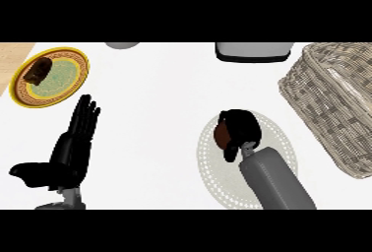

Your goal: Pick the cupcake from the placemat and place it in the basket

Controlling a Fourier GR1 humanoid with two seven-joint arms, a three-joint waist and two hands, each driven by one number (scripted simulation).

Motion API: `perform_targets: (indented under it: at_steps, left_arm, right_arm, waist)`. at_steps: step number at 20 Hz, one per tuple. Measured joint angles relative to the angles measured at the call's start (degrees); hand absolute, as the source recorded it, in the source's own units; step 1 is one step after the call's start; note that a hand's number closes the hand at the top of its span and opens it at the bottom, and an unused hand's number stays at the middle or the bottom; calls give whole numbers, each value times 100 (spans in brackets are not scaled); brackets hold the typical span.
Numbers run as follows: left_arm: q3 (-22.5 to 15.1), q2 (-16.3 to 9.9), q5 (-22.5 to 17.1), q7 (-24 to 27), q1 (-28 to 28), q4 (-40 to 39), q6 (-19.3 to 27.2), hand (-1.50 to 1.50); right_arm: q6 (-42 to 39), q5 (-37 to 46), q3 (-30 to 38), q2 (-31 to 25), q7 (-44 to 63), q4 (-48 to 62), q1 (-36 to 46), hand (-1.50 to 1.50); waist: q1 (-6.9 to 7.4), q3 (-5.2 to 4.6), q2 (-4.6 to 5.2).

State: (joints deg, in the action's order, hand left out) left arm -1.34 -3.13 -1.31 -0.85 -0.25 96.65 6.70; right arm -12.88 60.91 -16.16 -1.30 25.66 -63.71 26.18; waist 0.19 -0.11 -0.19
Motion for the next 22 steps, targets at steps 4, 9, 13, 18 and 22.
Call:
perform_targets:
  at_steps: [4, 9, 13, 18, 22]
  left_arm:
    - [39, -31, -31, -22, 8, 70, -53, 0]
    - [-49, 12, -8, -11, -49, 139, -61, 0]
    - [-140, 22, 24, -61, -192, 141, -94, 0]
    - [-281, 104, 60, -65, -277, 60, -119, 0]
    - [-260, 72, 51, -55, -307, -12, -158, 0]
  right_arm:
    - [223, 56, 177, 57, 304, 259, 207, 150]
    - [944, 1, 1393, -34, 1716, 841, 659, 150]
    - [1640, 216, 2046, -273, 2674, 1415, 1163, 150]
    - [2603, 675, 2399, -414, 3229, 2077, 1870, 150]
    - [3390, 970, 2595, -443, 3254, 2285, 2412, 150]
  waist:
    - [32, 7, 24]
    - [178, 15, 151]
    - [355, 23, 244]
    - [530, 25, 271]
    - [560, 23, 250]
